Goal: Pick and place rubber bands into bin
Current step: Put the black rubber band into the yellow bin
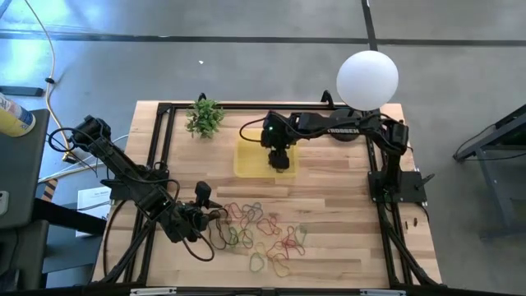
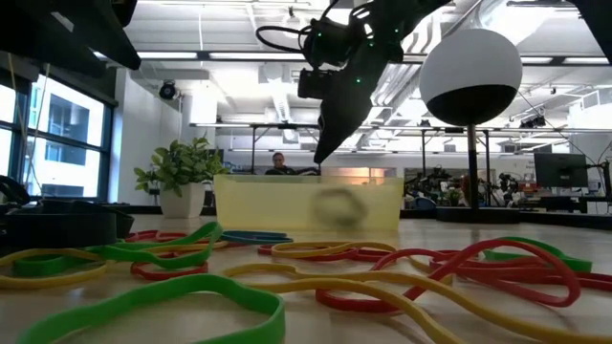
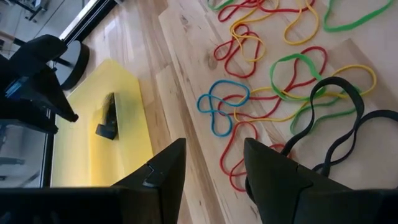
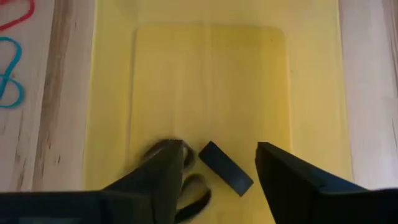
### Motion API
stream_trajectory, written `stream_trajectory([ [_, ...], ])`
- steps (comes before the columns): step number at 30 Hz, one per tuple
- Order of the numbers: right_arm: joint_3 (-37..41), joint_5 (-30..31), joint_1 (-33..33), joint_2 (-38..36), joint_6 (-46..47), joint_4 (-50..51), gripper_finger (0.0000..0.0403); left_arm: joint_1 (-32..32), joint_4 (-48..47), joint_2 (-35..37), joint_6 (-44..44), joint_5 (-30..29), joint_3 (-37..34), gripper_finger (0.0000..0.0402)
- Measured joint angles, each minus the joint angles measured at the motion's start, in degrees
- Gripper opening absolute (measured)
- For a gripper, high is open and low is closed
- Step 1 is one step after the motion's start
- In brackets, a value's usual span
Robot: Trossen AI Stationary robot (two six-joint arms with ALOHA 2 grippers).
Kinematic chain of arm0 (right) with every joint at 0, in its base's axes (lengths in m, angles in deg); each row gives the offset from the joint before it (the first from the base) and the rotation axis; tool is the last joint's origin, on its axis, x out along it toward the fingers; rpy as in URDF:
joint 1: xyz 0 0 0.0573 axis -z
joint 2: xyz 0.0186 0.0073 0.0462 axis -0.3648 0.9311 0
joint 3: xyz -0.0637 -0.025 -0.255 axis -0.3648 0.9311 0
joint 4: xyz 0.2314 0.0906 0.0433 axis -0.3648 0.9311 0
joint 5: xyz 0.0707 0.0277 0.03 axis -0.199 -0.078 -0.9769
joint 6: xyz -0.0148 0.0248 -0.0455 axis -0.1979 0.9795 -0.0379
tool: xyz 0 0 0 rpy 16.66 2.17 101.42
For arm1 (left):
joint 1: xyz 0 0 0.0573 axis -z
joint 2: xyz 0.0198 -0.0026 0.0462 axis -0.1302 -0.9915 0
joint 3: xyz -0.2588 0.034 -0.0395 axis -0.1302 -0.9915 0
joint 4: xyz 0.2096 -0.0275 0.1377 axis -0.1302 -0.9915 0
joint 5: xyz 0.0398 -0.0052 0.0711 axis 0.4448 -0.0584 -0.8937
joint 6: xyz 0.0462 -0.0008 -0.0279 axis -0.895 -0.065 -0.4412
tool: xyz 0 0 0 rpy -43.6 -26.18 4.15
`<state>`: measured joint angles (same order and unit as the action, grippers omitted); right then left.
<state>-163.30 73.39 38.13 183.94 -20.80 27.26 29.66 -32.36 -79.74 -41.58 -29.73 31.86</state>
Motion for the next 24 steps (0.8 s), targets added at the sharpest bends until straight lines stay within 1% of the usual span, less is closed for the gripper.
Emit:
stream_trajectory([
  [3, 0.0, -3.65, 0.19, -0.44, 0.85, 0.41, 0.0207, -0.04, -1.25, 0.0, 0.02, 1.21, 0.02, 0.015],
  [6, -0.02, -7.09, -1.19, -0.91, 0.42, -0.29, 0.021, -1.8, -4.32, -0.04, 1.26, 6.22, 0.02, 0.015],
  [9, -0.02, -7.65, -4.08, -1.29, -0.9, -0.91, 0.0211, -4.52, -7.18, -0.89, 4.6, 10.79, 0.0, 0.015],
  [12, -0.02, -6.83, -7.45, -1.77, -2.79, -1.62, 0.0211, -7.54, -7.75, -2.72, 5.45, 14.83, 0.0, 0.015],
  [16, -0.02, -1.99, -12.05, -2.73, -3.26, -2.14, 0.0206, -12.58, -7.36, -5.07, 6.67, 21.64, 0.0, 0.015],
  [20, -0.02, 5.54, -16.81, -3.98, -3.16, -0.9, 0.02, -17.7, -5.34, -6.89, 10.05, 28.76, 0.0, 0.015],
  [24, -0.04, 12.96, -21.48, -4.74, -1.59, 0.23, 0.0195, -20.43, -2.3, -8.51, 11.08, 34.26, 0.0, 0.015],
])
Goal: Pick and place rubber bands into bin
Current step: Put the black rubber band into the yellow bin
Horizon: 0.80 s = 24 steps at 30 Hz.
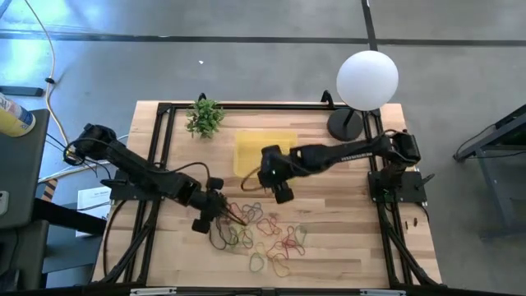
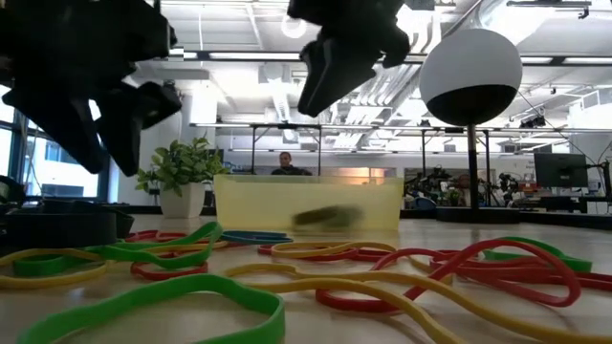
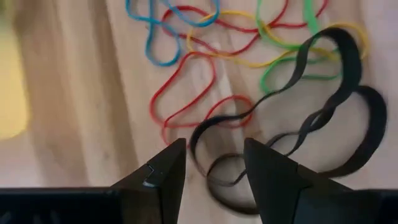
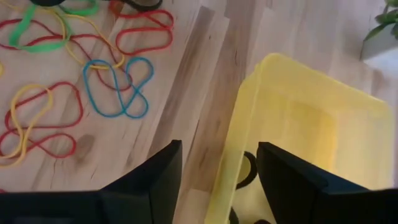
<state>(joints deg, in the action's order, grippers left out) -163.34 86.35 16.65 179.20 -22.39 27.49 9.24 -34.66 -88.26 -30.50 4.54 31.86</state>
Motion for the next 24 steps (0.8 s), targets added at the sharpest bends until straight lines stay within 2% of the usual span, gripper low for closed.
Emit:
stream_trajectory([
  [4, 0.0, 5.01, -3.96, 0.0, 2.51, 1.62, 0.0193, -1.18, -0.34, -1.78, 0.08, 1.85, 0.0, 0.015],
  [13, 0.0, 13.8, -11.06, 0.0, 5.97, 2.38, 0.019, -1.88, -1.33, -5.17, 0.29, 1.92, 0.0, 0.015],
  [24, 0.0, 14.99, -13.57, 0.0, 9.19, 2.38, 0.0185, -5.96, -1.5, -5.59, 0.05, 0.99, 0.0, 0.015],
])
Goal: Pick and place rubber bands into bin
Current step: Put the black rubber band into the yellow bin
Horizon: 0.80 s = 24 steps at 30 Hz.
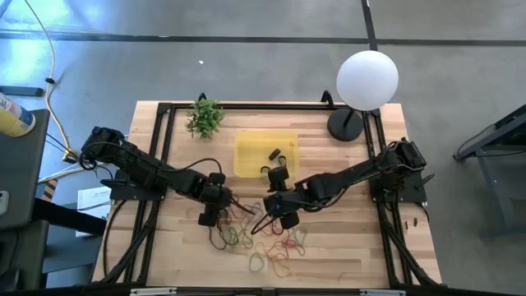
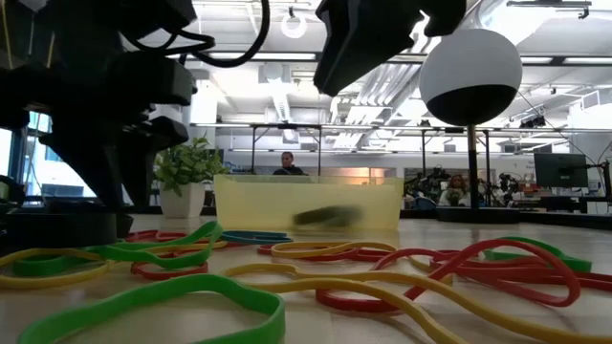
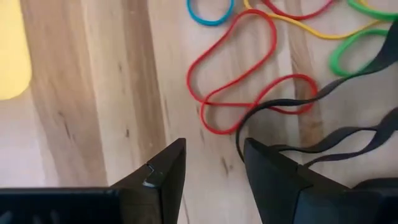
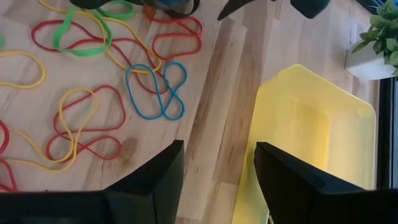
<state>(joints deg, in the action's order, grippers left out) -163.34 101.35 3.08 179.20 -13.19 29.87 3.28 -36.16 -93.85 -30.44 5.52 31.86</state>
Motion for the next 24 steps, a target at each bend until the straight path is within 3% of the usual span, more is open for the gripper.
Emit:
stream_trajectory([
  [7, 0.0, 0.0, -0.12, 0.0, 0.11, 0.01, 0.0181, 0.11, 0.35, -2.99, -0.64, 4.47, 0.02, 0.015],
  [18, 0.0, 0.6, -0.12, 0.0, -0.07, -0.17, 0.0181, 0.11, 1.76, -4.56, -1.66, 4.26, 0.02, 0.0149],
  [24, 0.0, 2.03, -0.12, 0.0, -0.09, -0.17, 0.0181, 0.11, 2.08, -4.54, -3.04, 2.55, 0.28, 0.0096],
])
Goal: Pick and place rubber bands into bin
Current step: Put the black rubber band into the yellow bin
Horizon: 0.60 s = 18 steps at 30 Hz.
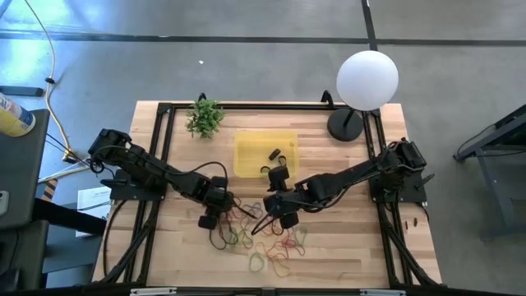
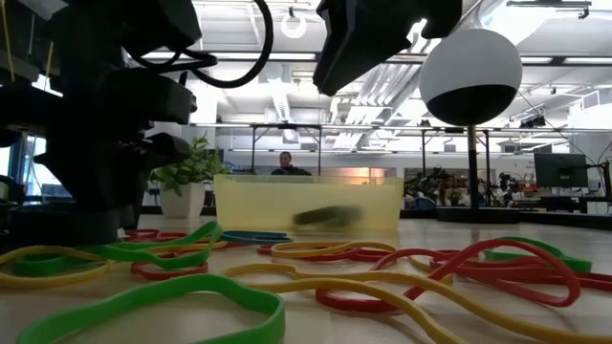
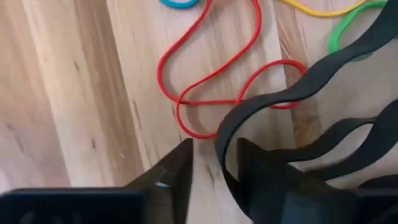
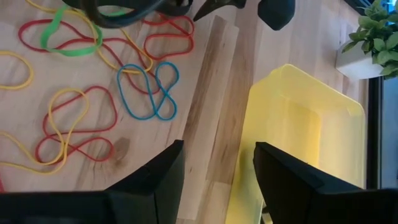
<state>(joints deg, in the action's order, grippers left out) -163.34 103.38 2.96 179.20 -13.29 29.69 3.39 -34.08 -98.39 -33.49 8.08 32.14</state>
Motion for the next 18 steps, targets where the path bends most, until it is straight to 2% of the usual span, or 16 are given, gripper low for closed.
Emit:
stream_trajectory([
  [4, 0.0, 0.19, 0.0, 0.0, 0.0, -0.02, 0.0181, 0.0, -0.17, 0.22, -1.91, -1.47, 1.57, 0.0024],
  [6, 0.0, 0.21, 0.0, 0.0, 0.0, -0.03, 0.0181, 0.0, -0.85, 0.46, -3.02, -2.04, 2.47, 0.0008],
  [10, 0.0, 0.32, 0.0, 0.0, 0.73, -0.02, 0.0181, 0.0, -2.76, 0.51, -4.94, -3.91, 4.94, 0.0021],
  [15, 0.0, 0.23, 0.0, 0.0, 1.34, 0.09, 0.0181, 0.0, -6.79, 0.53, -6.68, -5.19, 7.99, 0.0004],
  [18, 0.0, 0.09, 0.0, 0.0, 2.04, 0.17, 0.0181, 0.0, -9.48, 0.53, -6.64, -5.19, 8.6, 0.0019],
])
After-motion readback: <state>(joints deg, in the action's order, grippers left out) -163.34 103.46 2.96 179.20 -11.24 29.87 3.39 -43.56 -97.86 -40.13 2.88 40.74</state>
